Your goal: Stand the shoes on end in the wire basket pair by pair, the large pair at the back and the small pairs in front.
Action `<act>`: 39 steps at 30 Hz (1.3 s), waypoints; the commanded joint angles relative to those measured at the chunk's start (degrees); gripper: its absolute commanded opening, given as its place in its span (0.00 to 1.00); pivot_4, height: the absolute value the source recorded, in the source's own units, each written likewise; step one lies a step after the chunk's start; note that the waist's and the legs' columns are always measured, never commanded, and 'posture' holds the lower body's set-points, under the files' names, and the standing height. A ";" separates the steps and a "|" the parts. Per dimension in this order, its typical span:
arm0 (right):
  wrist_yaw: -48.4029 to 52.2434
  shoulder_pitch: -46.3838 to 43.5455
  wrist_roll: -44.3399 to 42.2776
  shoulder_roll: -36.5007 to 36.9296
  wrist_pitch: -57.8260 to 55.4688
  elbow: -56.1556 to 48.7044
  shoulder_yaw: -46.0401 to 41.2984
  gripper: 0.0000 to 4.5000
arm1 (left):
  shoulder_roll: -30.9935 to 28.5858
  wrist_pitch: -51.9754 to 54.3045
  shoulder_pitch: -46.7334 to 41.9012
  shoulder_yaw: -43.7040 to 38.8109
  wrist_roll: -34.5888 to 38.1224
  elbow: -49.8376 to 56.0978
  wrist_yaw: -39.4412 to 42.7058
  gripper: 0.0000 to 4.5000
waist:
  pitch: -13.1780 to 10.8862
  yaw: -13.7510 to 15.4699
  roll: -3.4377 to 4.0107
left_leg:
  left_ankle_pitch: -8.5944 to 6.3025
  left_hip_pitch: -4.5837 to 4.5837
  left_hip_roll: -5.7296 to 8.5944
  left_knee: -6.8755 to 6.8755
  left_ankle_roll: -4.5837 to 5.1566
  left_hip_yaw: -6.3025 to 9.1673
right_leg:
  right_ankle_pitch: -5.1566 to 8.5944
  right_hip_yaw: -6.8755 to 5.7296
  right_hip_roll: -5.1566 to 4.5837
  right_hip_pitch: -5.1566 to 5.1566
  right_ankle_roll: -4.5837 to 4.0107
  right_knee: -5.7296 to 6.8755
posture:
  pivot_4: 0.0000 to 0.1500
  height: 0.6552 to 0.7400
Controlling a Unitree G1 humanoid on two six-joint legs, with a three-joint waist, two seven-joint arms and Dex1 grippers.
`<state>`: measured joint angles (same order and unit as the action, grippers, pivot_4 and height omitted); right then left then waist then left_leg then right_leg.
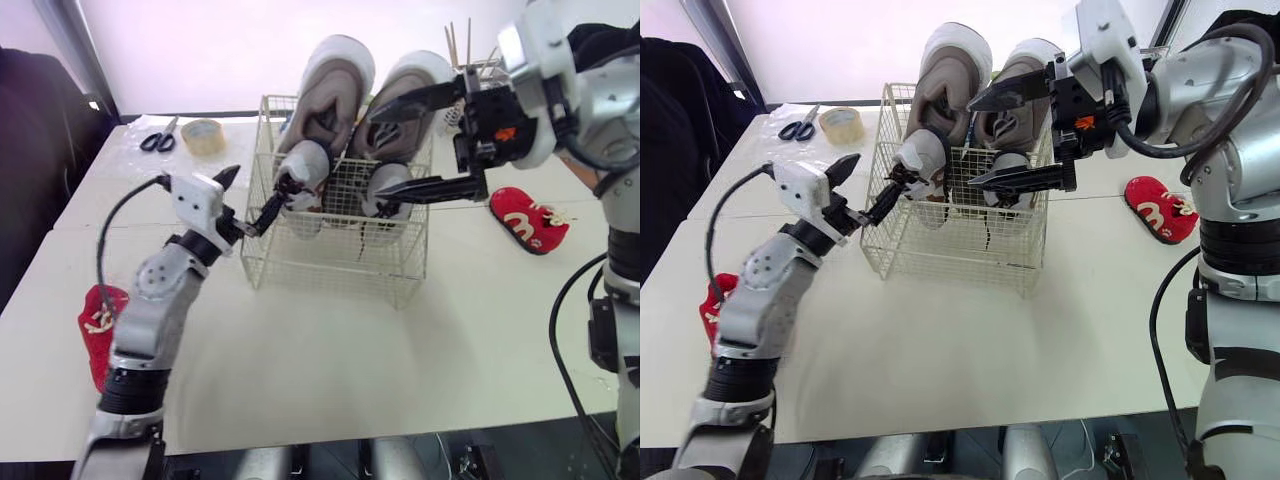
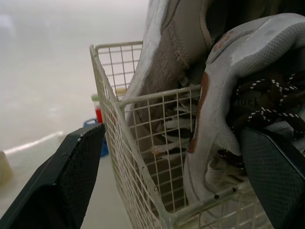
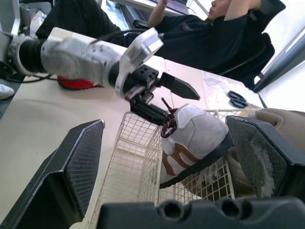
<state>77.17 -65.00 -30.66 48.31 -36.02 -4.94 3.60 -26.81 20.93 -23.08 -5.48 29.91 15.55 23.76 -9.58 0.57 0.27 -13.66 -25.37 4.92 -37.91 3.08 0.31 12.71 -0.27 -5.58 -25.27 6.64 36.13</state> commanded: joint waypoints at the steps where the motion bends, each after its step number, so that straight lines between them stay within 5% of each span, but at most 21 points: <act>1: -0.50 -0.34 -0.58 0.44 0.83 -1.08 -2.24 1.00 | -6.03 10.77 -1.29 -6.21 10.34 5.35 3.48 0.99 | -0.02 -0.14 0.01 | 0.00 -0.01 -0.01 0.01 0.00 0.00 | 0.00 0.00 0.01 -0.02 0.00 0.00 | 1.00 1.00; 11: -7.16 5.51 0.28 7.05 -3.75 -1.30 -9.06 1.00 | -23.79 25.77 2.91 -19.44 28.97 8.04 18.36 0.99 | -0.07 0.17 -0.03 | 0.00 0.04 0.04 0.02 -0.01 0.01 | 0.11 -0.01 -0.03 -0.05 -0.19 -0.11 | 1.00 1.00; 17: -18.66 17.65 6.46 15.50 -8.84 -2.37 -15.63 1.00 | -24.63 28.07 -0.48 -20.32 36.31 7.01 21.02 0.99 | -0.08 0.17 -0.07 | -0.01 0.03 0.09 0.02 -0.01 0.00 | 0.13 0.05 -0.09 -0.03 -0.24 -0.14 | 1.00 1.00; 25: -29.50 34.02 13.06 17.95 -12.20 0.69 -20.75 1.00 | -22.86 27.41 -6.36 -14.12 35.52 4.78 24.07 0.99 | -0.07 0.09 -0.03 | 0.04 0.02 0.05 0.07 -0.05 -0.03 | 0.14 0.08 -0.06 0.06 -0.24 -0.09 | 1.00 1.00; 39: -41.71 22.80 25.25 8.17 12.16 44.49 -12.90 1.00 | -22.66 27.25 -3.15 -14.46 34.29 9.00 22.92 0.99 | -0.09 -0.39 0.00 | 0.30 0.05 0.04 0.06 -0.21 -0.06 | 0.13 0.08 0.00 0.12 -0.23 -0.11 | 1.00 1.00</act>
<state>36.08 -39.94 -6.87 56.70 -27.49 35.45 -9.39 -48.76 48.95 -26.50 -17.84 64.10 22.29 47.29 -9.67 0.17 0.27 -13.36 -25.32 4.97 -37.85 2.87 0.24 12.84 -0.19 -5.59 -25.14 6.41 36.02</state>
